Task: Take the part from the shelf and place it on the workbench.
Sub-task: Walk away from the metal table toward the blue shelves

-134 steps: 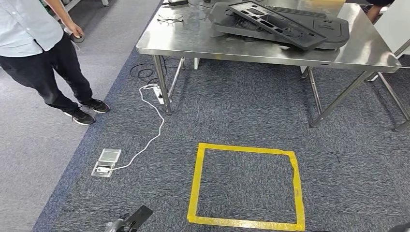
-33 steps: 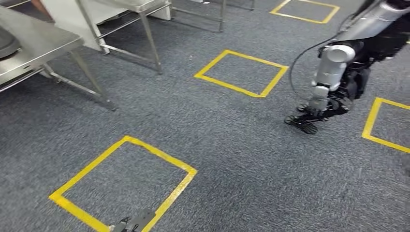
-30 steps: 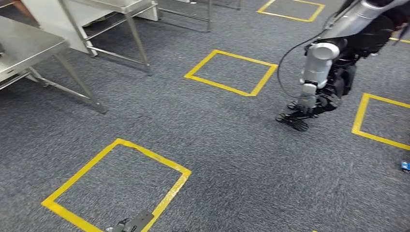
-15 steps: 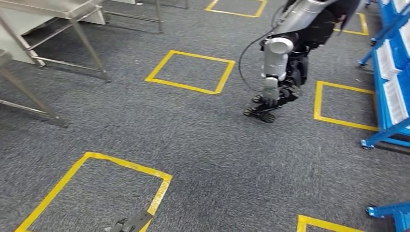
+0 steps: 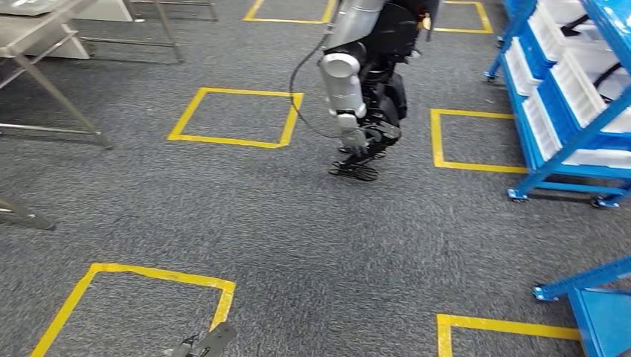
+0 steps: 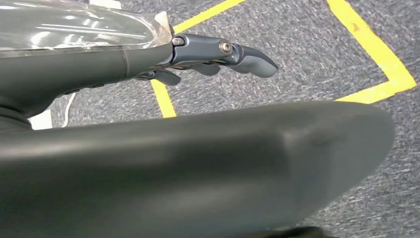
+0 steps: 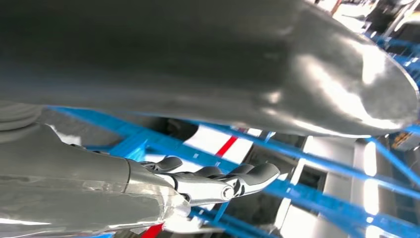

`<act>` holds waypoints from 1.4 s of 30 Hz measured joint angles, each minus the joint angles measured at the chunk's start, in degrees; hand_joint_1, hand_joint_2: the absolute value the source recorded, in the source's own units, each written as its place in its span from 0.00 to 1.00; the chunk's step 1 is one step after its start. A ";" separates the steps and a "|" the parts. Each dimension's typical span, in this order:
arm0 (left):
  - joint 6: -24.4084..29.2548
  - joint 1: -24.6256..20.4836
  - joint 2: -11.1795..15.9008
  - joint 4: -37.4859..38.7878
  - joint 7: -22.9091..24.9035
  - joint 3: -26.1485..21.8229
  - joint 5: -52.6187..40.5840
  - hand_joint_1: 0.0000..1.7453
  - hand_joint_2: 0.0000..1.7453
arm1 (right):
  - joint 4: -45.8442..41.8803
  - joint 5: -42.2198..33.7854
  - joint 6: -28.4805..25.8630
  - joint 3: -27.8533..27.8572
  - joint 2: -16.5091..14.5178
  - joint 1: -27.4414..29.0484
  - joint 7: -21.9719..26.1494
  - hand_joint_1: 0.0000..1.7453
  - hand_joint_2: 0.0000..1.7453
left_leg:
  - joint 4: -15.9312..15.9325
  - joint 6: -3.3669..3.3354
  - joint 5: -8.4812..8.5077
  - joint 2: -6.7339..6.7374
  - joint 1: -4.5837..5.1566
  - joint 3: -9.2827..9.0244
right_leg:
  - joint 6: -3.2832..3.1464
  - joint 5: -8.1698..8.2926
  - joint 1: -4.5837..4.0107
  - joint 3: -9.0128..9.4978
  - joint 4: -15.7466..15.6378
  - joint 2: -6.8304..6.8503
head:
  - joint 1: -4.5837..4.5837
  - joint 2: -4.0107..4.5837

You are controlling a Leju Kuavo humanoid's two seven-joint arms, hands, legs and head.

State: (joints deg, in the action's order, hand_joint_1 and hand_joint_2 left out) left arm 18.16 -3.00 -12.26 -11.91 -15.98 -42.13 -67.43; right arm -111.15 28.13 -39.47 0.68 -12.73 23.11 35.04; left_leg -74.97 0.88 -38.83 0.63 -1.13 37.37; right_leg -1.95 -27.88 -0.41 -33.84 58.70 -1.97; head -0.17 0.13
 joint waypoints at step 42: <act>0.22 -0.20 0.04 0.00 0.16 -0.57 0.09 0.00 0.00 | 1.39 -0.13 0.03 0.27 -0.37 0.64 -0.17 0.00 0.00 | 16.30 -1.87 9.53 -2.51 -0.44 -5.19 | 2.69 -3.32 0.45 -1.11 3.74 -2.72 | 0.11 0.00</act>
State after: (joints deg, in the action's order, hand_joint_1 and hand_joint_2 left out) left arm 18.39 -3.20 -12.22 -11.91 -15.82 -42.71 -67.34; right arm -109.77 28.00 -39.44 0.95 -13.09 23.75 34.86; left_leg -58.67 -0.99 -29.29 -1.88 -1.57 32.18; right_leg 0.74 -31.20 0.04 -34.96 62.45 -4.69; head -0.06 0.13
